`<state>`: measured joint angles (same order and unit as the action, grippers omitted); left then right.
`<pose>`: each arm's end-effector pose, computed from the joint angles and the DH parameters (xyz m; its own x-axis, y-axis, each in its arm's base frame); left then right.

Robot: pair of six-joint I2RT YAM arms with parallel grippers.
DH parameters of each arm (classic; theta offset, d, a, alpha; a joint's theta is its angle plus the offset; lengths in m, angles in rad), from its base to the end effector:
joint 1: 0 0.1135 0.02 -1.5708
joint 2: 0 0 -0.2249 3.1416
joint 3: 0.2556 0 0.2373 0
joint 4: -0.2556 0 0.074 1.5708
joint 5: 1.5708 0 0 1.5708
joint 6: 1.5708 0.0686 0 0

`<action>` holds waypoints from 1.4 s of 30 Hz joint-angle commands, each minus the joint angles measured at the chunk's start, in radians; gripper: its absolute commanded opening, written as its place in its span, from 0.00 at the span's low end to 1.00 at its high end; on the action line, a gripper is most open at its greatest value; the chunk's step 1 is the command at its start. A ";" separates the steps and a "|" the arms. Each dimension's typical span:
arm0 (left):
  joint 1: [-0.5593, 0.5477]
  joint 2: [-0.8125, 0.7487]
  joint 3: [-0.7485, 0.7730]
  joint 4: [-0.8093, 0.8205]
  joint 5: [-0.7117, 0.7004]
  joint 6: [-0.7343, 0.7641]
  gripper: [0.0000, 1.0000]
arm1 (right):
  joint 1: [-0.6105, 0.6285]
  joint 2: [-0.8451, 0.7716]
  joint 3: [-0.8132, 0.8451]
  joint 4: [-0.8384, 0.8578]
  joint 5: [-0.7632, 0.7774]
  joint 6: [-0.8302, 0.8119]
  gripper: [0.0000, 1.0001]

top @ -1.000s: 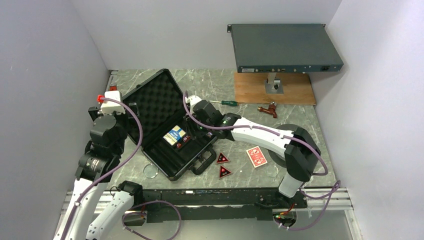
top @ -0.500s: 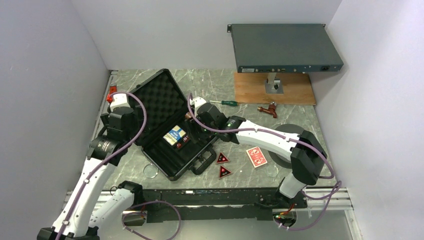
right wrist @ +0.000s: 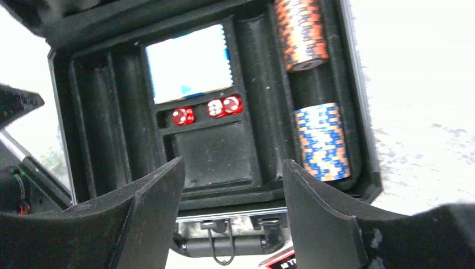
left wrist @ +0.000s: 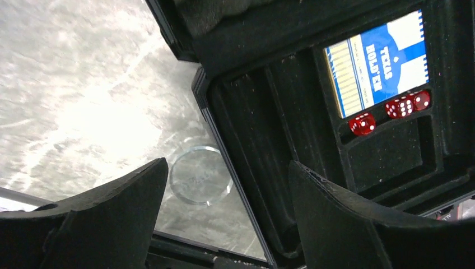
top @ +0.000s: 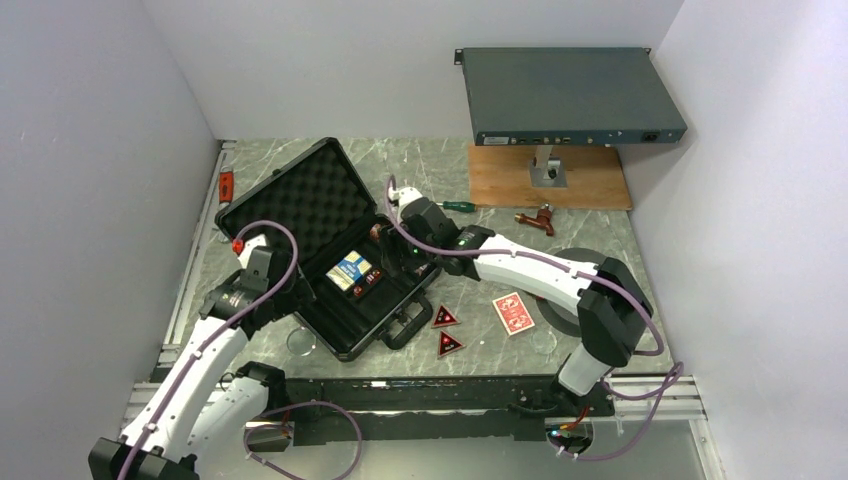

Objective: Pack up texas hold em set

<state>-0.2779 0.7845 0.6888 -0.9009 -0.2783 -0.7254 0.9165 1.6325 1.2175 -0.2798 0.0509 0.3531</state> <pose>0.1697 -0.0288 0.1927 -0.6839 -0.4682 -0.5594 -0.4457 0.8753 -0.1878 0.2326 0.2975 0.2091 -0.6314 -0.2557 -0.7321 -0.5865 0.7751 0.2351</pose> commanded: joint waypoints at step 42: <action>-0.058 0.319 -0.075 0.566 0.103 -0.087 0.64 | -0.208 -0.152 -0.111 0.093 -0.097 0.025 0.68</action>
<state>-0.3191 1.1900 0.5961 -0.3408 -0.1799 -0.8284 0.7166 1.5322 1.1084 -0.2230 -0.0563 0.3931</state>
